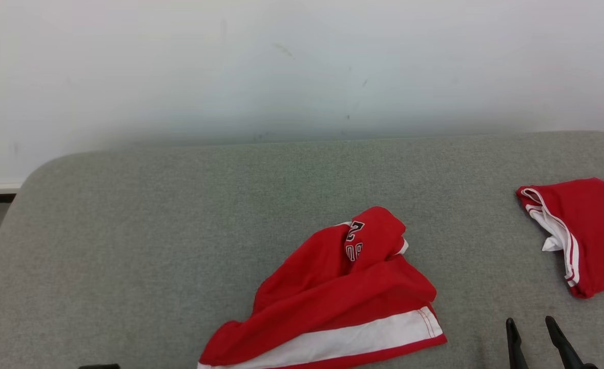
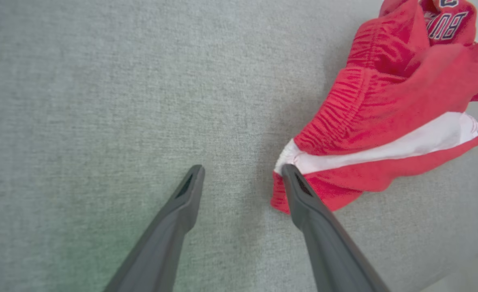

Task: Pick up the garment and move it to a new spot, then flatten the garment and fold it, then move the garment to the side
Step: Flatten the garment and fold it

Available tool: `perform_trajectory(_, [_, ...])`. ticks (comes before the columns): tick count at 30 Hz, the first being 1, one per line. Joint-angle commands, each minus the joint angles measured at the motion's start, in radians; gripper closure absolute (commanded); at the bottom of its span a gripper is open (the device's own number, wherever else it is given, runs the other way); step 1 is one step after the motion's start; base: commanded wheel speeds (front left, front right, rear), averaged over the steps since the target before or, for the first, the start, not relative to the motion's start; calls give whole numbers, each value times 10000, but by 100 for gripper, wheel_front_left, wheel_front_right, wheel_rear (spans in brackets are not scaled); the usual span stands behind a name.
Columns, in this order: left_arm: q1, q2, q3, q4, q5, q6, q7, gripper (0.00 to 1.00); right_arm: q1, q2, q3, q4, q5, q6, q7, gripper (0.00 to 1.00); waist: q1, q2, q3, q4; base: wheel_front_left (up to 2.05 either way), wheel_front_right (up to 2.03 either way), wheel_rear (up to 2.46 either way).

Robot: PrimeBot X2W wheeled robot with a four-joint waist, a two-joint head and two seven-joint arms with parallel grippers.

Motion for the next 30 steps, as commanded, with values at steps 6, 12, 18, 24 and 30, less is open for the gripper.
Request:
perform_trajectory(6, [331, 970, 390, -2367, 213, 1086, 396, 0, 199, -34, -21, 4, -74, -25, 16, 0, 0, 0, -199, -300, 0, 0, 0])
perform_trajectory(12, [-348, 694, -337, -5097, 1021, 1448, 1037, 0, 75, -34, 94, -13, -114, -25, 16, 0, 0, 0, -137, -735, 0, 0, 0])
perform_trajectory(18, [-1474, -662, -1650, -4962, 1524, 835, 1764, 0, -159, -34, 167, -61, -67, -25, 16, 0, 0, 0, 135, -1385, 0, 0, 0])
perform_trajectory(24, [-2352, -1612, -2400, -3411, 2049, 422, 1921, 0, -316, -29, 185, -99, -19, -25, 16, 0, 0, 0, 373, -2016, 0, 0, 0])
perform_trajectory(30, [-3251, -2416, -2756, -1203, 2671, 314, 1653, 0, -471, -31, 266, -167, 132, -25, 16, 0, 0, 0, 676, -2616, 0, 0, 0])
